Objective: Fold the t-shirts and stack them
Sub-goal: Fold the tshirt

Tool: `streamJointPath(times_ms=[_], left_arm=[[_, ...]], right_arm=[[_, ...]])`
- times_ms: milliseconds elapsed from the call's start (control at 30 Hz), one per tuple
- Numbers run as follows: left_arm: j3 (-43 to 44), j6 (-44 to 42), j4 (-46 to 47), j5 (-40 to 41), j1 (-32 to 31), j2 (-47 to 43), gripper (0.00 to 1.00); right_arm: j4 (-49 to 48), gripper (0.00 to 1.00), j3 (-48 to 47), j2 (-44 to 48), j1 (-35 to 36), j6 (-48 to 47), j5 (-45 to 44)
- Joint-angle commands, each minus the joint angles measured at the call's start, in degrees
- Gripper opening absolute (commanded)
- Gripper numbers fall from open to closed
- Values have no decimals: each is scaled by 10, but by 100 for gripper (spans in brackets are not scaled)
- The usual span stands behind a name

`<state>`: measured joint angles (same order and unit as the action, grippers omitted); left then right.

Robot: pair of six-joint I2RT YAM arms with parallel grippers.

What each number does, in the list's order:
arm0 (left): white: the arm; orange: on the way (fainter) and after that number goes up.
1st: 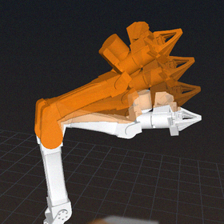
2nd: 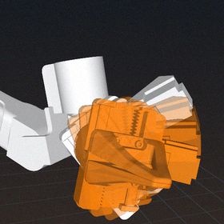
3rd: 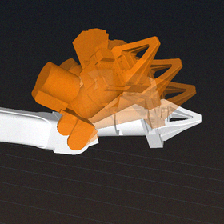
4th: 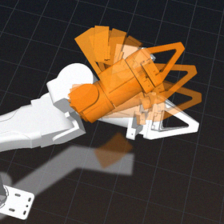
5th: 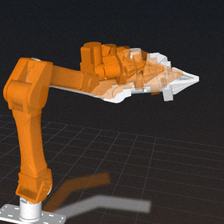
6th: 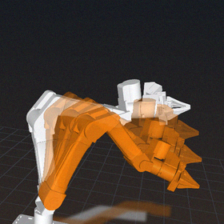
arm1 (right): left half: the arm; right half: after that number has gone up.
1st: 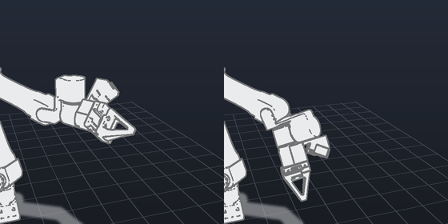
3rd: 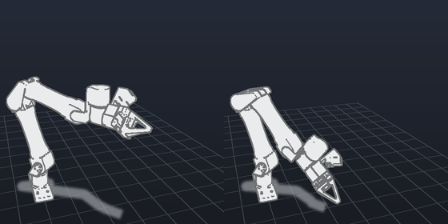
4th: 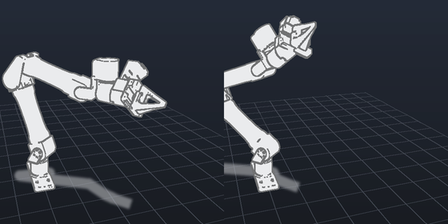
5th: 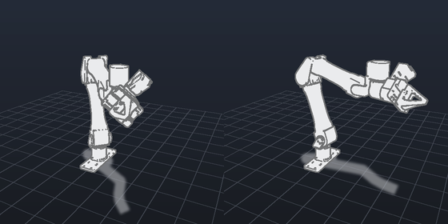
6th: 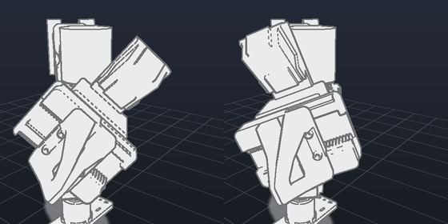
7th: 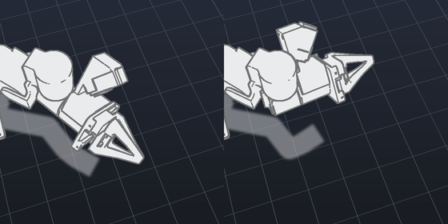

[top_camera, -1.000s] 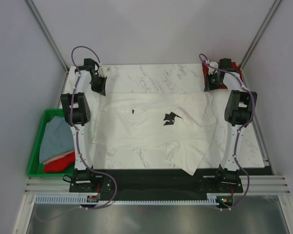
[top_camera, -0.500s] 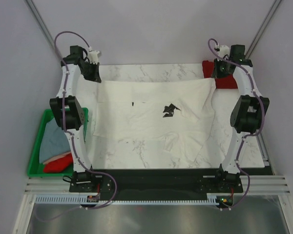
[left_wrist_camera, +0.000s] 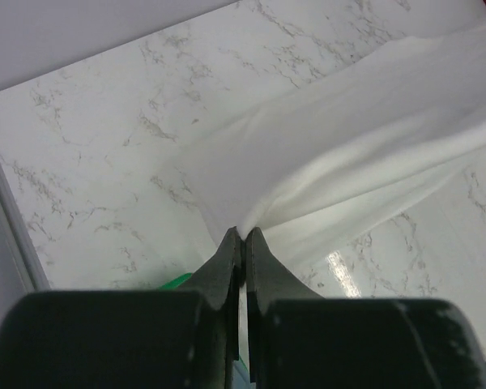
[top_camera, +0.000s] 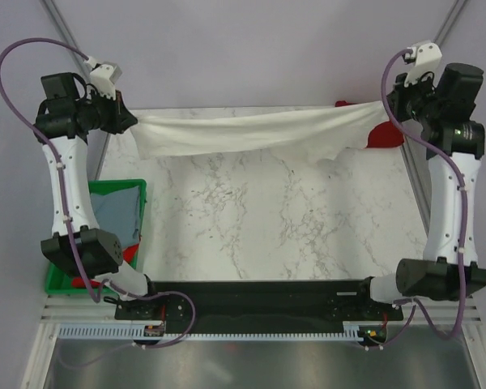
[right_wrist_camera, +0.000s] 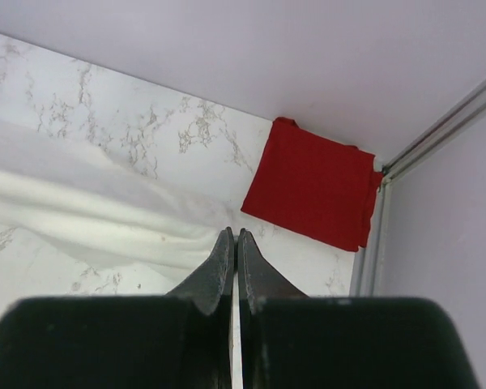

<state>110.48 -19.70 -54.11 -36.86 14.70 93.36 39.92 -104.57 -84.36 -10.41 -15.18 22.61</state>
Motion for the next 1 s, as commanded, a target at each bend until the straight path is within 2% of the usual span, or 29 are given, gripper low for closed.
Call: streamJointPath(times_ms=[0, 267, 400, 500, 600, 733, 833, 967], left_arm=[[-46, -47, 15, -23, 6, -88, 2], [-153, -89, 22, 29, 11, -328, 2], [-168, -89, 28, 56, 11, -415, 2], [-167, -83, 33, 74, 11, -462, 2], [-144, -76, 20, 109, 10, -464, 2], [-162, -96, 18, 119, 10, -444, 2], [-197, -127, 9, 75, 10, -416, 2], [-293, -164, 6, -5, 9, -382, 4]], right_arm=[[-6, 0, 23, 112, -7, 3, -13], [65, 0, 43, 301, -7, -21, -32], [111, 0, 10, 384, -7, -31, -50], [110, 0, 2, 423, -7, -22, -77], [112, 0, -11, 431, -5, -14, -93], [111, 0, 15, 416, -1, -26, -92], [96, 0, 79, 397, 0, -49, -39], [53, 0, 218, 373, 0, -66, 34]])
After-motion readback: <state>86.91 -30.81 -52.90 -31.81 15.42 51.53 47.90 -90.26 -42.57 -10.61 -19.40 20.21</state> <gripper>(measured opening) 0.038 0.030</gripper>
